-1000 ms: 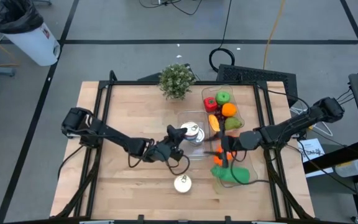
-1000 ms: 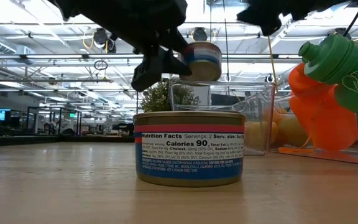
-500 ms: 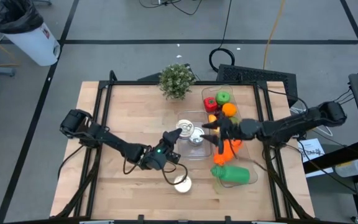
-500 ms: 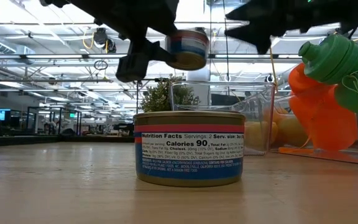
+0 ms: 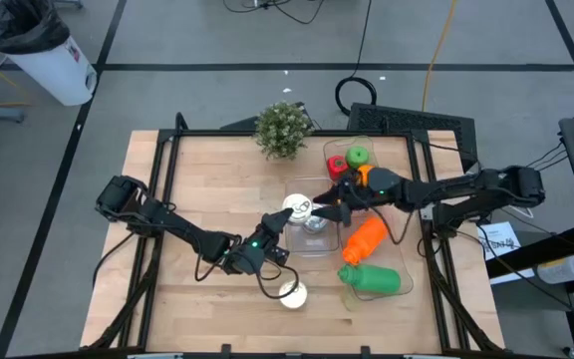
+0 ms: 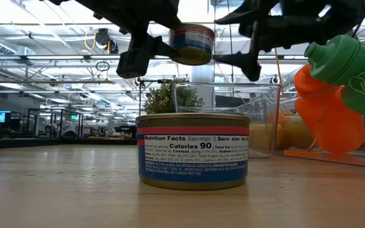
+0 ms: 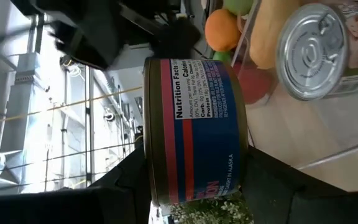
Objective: Pick & Place Food Item
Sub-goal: Put the left blue tuna can into the middle transparent bin, then put the blue tuna can into the middle transparent bin
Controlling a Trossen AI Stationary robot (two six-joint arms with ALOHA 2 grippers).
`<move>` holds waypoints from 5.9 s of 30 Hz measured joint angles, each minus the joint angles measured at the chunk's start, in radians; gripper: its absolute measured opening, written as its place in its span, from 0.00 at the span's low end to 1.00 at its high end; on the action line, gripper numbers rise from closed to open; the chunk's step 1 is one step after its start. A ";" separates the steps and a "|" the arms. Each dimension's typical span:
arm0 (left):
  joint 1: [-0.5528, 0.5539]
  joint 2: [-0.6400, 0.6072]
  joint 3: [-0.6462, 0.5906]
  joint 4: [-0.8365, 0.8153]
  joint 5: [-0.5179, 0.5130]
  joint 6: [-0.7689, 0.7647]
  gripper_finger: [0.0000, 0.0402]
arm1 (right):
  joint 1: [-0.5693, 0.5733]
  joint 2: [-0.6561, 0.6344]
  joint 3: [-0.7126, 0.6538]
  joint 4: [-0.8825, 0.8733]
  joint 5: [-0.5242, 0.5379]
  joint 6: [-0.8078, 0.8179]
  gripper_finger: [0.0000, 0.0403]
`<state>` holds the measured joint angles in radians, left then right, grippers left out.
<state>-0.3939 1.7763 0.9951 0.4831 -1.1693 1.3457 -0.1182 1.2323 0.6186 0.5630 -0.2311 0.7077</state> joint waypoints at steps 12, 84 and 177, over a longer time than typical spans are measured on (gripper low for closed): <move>0.000 -0.001 0.000 0.057 0.016 -0.015 0.46 | -0.043 0.232 0.080 0.244 -0.149 0.188 0.79; -0.016 -0.014 -0.179 -0.246 0.898 -1.993 0.71 | 0.514 0.078 0.095 0.098 0.052 -0.649 0.64; -0.048 0.079 -0.063 -0.476 0.848 -2.302 0.71 | 0.513 0.079 0.095 0.076 0.052 -0.642 0.63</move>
<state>-0.4417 1.8552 0.9325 0.0072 -0.3217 -0.9565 0.3943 1.3109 0.7133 0.6385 -0.1795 0.0656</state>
